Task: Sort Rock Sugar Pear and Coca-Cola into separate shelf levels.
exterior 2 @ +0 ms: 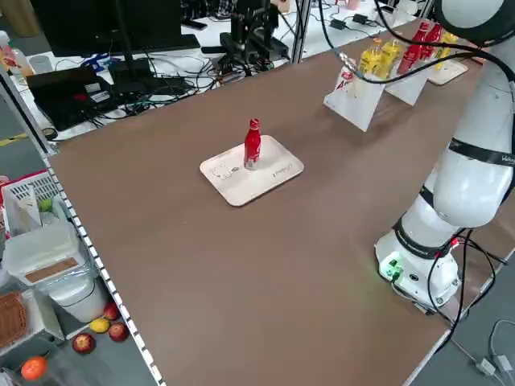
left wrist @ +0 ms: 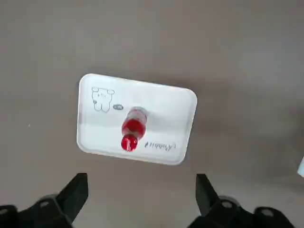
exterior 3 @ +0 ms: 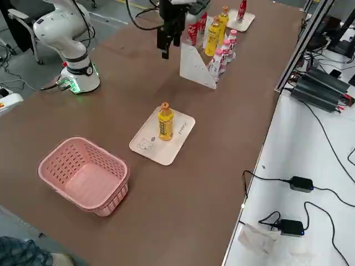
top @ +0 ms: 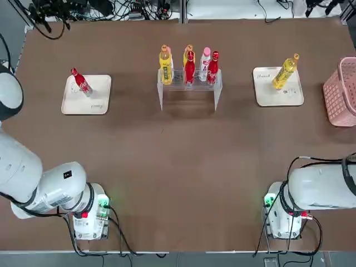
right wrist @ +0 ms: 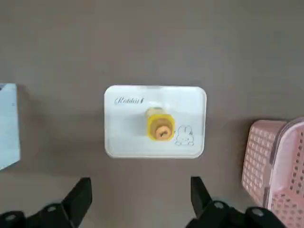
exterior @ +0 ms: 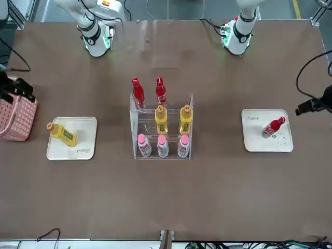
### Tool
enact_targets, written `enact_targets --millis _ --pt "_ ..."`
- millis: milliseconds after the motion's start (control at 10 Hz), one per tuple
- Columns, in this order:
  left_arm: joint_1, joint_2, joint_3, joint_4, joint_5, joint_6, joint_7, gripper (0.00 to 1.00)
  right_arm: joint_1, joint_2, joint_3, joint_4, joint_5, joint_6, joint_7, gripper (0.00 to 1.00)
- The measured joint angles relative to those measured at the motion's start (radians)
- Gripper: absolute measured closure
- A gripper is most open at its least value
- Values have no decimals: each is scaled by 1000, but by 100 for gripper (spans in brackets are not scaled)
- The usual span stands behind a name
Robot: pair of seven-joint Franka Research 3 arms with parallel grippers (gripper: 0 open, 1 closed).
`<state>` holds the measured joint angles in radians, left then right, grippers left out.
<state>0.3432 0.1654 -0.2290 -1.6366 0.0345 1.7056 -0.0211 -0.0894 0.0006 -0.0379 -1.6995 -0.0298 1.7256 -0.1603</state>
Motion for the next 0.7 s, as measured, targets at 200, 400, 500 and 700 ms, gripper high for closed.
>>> enact_targets --millis 200,400,500,700 --pt "0 -39 -2 -181 13 224 0 0 -54 31 -2 -122 1 172 -49 8" --pt "1 -93 -3 -320 24 340 3 0 -63 72 -3 -182 19 277 -50 9" --pt "12 -114 -4 -373 26 375 8 0 -63 86 -3 -218 30 336 -50 9" --pt "65 -144 -3 -506 27 496 65 1 -62 96 -2 -282 32 392 -76 9"
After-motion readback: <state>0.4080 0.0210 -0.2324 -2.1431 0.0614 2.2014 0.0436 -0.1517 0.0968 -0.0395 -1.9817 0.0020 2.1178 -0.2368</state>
